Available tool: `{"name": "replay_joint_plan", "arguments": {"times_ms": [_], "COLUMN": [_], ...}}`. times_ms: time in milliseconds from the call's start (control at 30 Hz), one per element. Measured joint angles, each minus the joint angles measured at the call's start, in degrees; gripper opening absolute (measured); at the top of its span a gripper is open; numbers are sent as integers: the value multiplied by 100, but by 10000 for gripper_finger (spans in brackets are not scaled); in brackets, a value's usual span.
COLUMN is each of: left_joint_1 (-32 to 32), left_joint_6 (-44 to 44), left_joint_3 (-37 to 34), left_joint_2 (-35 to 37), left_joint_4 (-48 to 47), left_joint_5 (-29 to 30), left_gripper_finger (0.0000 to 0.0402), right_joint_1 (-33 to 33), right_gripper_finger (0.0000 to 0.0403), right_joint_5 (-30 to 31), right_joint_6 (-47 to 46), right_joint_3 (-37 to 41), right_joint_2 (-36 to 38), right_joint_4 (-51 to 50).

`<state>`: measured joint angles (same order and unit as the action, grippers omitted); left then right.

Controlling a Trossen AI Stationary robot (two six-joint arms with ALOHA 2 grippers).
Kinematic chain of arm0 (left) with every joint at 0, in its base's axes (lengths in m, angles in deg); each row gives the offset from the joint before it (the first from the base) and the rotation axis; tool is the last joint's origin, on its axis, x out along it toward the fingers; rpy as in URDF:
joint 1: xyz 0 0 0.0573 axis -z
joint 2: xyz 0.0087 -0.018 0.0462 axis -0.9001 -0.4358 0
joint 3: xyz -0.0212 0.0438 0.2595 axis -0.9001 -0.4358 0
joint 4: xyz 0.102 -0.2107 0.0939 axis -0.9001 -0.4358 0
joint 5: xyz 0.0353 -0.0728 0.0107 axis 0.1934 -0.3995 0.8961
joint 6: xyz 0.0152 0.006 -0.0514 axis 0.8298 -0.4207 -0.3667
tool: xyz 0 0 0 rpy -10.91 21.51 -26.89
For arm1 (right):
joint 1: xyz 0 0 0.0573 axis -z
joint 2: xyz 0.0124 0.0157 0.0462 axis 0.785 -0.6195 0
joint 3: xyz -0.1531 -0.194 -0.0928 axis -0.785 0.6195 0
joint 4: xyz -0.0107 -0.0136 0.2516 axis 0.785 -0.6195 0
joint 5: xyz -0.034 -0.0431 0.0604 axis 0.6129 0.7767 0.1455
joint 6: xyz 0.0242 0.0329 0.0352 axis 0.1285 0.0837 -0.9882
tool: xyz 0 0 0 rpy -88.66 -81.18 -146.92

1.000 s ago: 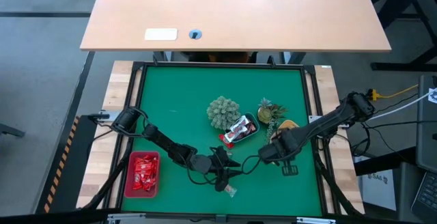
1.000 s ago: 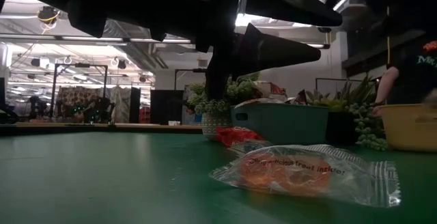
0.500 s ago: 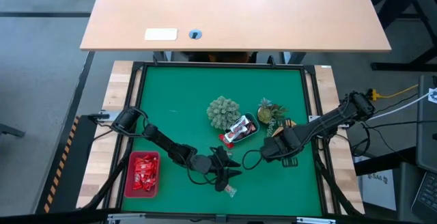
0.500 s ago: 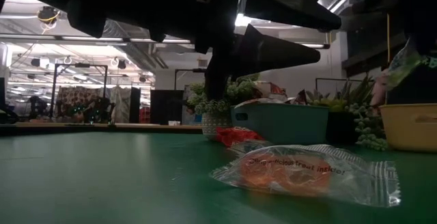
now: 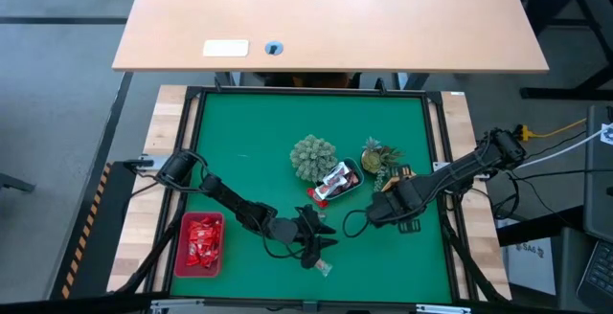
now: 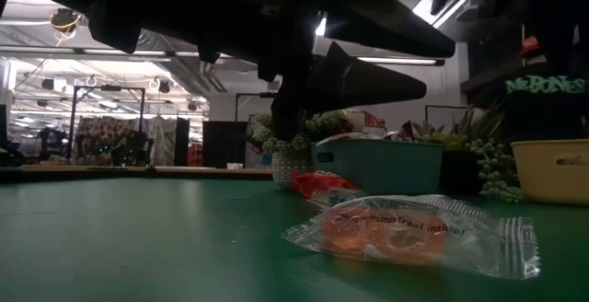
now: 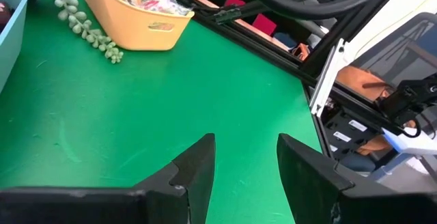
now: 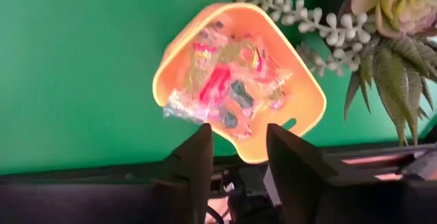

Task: Organize candy in baskets
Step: Put the blue gummy into the yellow bin

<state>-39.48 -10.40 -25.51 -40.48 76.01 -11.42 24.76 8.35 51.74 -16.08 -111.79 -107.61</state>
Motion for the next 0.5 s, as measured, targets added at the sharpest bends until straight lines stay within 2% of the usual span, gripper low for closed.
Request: {"name": "replay_joint_plan", "arguments": {"times_ms": [167, 400, 500], "left_joint_1": [-1, 0, -4], "left_joint_6": [2, -24, -227], "left_joint_3": [0, 0, -2], "left_joint_2": [0, 2, 2], "left_joint_4": [-181, -1183, -1460], "left_joint_5": [1, -11, -218], "left_gripper_finger": [151, 151, 151], "right_joint_1": [1, -2, 1], "right_gripper_finger": [154, 156, 156], "right_joint_5": [-2, -55, -55], "right_joint_6": [0, -1, -2], "right_joint_3": [0, 0, 0], "right_joint_2": [-4, -4, -4], "right_joint_4": [236, 756, 938]}}
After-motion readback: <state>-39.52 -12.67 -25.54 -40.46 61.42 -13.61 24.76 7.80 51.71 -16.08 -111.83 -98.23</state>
